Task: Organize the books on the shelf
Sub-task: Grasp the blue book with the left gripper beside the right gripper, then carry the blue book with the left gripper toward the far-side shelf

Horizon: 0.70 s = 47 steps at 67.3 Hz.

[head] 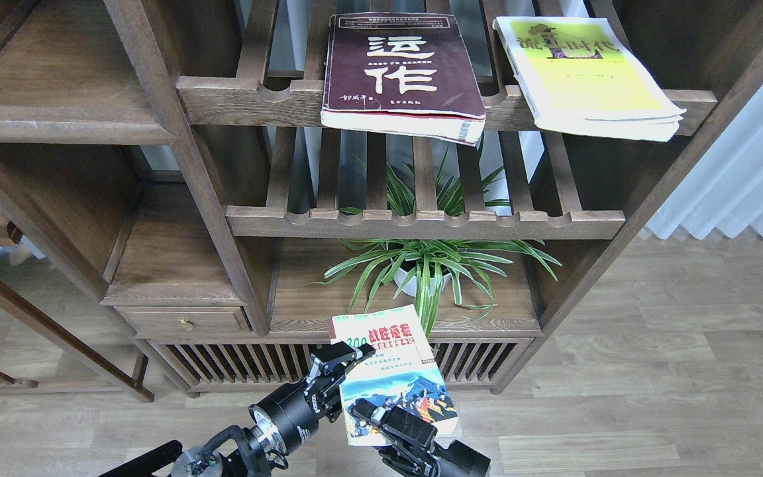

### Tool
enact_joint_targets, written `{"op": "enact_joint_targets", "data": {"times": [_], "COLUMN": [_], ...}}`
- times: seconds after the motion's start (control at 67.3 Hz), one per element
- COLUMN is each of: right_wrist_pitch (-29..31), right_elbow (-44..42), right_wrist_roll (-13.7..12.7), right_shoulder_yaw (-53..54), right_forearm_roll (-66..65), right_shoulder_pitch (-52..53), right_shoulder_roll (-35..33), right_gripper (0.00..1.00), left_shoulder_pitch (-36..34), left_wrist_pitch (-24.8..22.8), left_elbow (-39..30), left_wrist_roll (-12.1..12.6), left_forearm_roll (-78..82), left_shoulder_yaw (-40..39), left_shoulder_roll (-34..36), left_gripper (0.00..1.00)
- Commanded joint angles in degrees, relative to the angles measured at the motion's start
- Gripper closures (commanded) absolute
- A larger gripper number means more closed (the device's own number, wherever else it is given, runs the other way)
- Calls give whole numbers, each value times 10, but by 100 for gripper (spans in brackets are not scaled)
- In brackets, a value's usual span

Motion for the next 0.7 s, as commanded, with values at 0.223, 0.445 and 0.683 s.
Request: {"op": "enact_joint_targets", "data": {"times": [0.223,0.445,0.683], "right_wrist_pitch": [0,0,0], "right_elbow": [-83,-102,-108], "right_wrist_roll": [26,26,27], "right_shoulder_yaw": [-2,-4,-3], "right_forearm_roll": [1,1,1], "right_shoulder_pitch": [49,54,55], "right_shoulder_roll": [0,0,0], "right_gripper": [0,1,1], "left_shoulder_pitch": [2,-2,-43], "left_wrist_pitch": [0,0,0], "left_elbow": [-31,-66,-87], "left_wrist_roll": [42,87,100], "left_forearm_roll": [3,4,4], "left_shoulder_yaw": [-4,-2,-8], "left_shoulder_roll": [174,291,406], "left_gripper": [98,98,97]}}
